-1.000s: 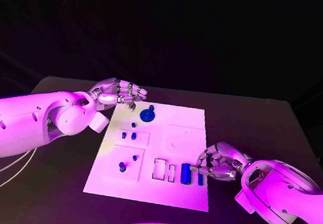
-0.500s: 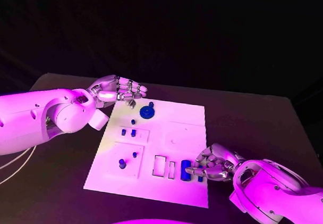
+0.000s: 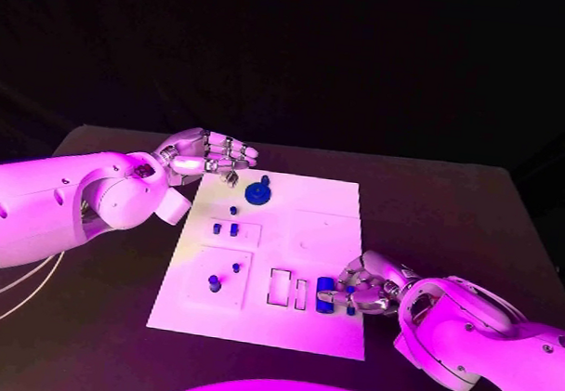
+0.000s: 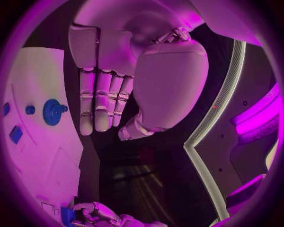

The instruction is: Assemble the parts on the task board

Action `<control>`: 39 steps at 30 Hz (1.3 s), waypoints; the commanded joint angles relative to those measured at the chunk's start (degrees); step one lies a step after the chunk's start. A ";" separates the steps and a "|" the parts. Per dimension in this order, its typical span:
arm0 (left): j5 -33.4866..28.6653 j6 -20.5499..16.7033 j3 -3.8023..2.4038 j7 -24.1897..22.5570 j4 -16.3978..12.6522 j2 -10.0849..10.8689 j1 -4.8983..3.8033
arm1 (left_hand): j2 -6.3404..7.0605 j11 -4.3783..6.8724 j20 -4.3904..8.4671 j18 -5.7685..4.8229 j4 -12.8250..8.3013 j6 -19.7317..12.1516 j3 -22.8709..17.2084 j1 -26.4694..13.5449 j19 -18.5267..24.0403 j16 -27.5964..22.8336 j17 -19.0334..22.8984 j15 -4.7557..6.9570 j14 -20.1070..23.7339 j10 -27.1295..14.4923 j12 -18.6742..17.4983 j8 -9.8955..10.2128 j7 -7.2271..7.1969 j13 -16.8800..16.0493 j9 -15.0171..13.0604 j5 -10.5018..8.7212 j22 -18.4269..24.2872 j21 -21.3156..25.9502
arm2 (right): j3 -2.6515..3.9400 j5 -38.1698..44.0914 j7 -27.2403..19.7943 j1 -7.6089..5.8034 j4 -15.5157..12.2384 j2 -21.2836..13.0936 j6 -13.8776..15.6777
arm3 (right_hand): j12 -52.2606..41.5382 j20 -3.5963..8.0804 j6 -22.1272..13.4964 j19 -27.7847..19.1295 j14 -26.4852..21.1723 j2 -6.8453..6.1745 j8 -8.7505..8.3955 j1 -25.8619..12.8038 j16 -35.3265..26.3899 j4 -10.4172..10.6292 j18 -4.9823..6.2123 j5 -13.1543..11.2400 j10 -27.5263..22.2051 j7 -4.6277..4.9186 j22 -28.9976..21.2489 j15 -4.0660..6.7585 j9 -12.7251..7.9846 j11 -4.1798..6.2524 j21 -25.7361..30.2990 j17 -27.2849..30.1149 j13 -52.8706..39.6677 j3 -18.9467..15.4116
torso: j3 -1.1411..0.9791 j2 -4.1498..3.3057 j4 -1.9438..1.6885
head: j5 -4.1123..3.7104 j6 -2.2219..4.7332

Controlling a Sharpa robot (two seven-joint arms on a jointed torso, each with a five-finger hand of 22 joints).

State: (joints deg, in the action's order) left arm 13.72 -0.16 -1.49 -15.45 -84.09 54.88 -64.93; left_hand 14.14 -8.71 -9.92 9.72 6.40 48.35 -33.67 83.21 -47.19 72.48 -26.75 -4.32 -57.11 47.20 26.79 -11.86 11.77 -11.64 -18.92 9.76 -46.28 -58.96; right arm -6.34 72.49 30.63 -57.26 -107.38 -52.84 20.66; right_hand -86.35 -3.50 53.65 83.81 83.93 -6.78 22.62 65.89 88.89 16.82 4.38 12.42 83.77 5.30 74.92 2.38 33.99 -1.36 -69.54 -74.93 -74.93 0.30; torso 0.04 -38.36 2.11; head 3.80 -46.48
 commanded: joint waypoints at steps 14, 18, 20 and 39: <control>-0.42 0.46 -0.03 -0.37 -0.06 -0.04 0.00 | -0.20 0.02 -0.21 0.81 -0.05 -0.25 0.07 -0.32 -0.03 0.40 0.10 -0.22 0.20 -0.56 0.31 -0.08 -0.06 -0.08 0.05 0.22 0.02 0.34 | -0.25 4.60 2.83 1.06 2.54 3.50 -6.86 | 0.89 0.42 1.47 1.38 5.56 0.67 1.24 1.28 0.32 -0.02 -0.84 0.46 2.57 -0.51 10.37 0.72 0.55 0.81 1.15 -12.56 -10.14 -4.29 | 0.13 0.03 -0.03 | 0.20 -0.07; -0.42 0.48 -0.03 -0.34 -0.06 -0.04 0.00 | -0.20 0.02 -0.21 0.81 -0.05 -0.25 0.07 -0.32 -0.03 0.40 0.10 -0.22 0.20 -0.56 0.31 -0.08 -0.06 -0.08 0.05 0.22 0.02 0.34 | -0.26 4.90 3.03 1.10 2.59 3.68 -6.30 | 1.10 0.51 1.36 1.38 5.56 1.20 1.39 4.51 0.31 -0.16 -0.84 0.37 2.48 -0.56 10.36 0.80 0.56 0.87 1.26 -12.54 -10.02 -4.23 | 0.12 0.01 -0.01 | 0.22 -0.05; -0.42 0.49 -0.03 -0.33 -0.06 -0.03 0.00 | -0.20 0.02 -0.21 0.81 -0.05 -0.25 0.07 -0.32 -0.03 0.40 0.10 -0.22 0.20 -0.56 0.31 -0.08 -0.06 -0.08 0.05 0.22 0.02 0.34 | -0.26 4.77 3.06 1.11 2.55 3.74 -5.82 | 1.16 0.53 1.39 1.39 5.55 1.39 1.44 6.05 0.30 -0.19 -0.84 0.41 2.47 -0.59 10.37 0.82 0.52 0.90 1.26 -12.52 -10.02 -3.97 | 0.11 0.02 -0.01 | 0.19 -0.06; -0.40 1.25 -0.03 -0.40 -0.03 0.01 0.00 | -0.10 0.02 -0.23 0.83 -0.24 -0.31 0.04 -0.22 0.05 0.46 0.20 -0.21 0.34 -0.91 0.44 -0.12 -0.13 -0.07 0.06 0.27 0.03 0.39 | 0.14 -6.91 0.04 0.66 0.08 2.36 3.02 | -0.23 0.70 2.00 1.55 5.63 2.08 1.08 13.00 0.41 -0.44 -0.94 0.50 3.65 -0.83 10.52 1.00 -0.25 1.13 0.72 -12.86 -11.61 -1.31 | 0.11 -0.02 -0.01 | 0.21 0.02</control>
State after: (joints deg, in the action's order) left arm 13.68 0.07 -1.49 -15.33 -84.02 54.93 -64.92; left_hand 14.15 -8.70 -9.92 9.73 6.40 48.35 -33.67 83.21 -47.19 72.69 -26.61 -4.32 -57.11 46.79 27.02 -11.86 11.77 -11.63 -18.92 9.76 -46.28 -58.96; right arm -6.01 70.24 31.36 -56.78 -107.08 -50.51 21.79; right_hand -86.31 -3.30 55.59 84.02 84.14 -5.36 23.38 79.03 89.12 17.37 4.39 12.65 83.83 4.83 74.95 2.99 33.27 -0.62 -68.57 -74.91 -74.91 -2.22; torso 0.12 -38.40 2.07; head 3.95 -46.49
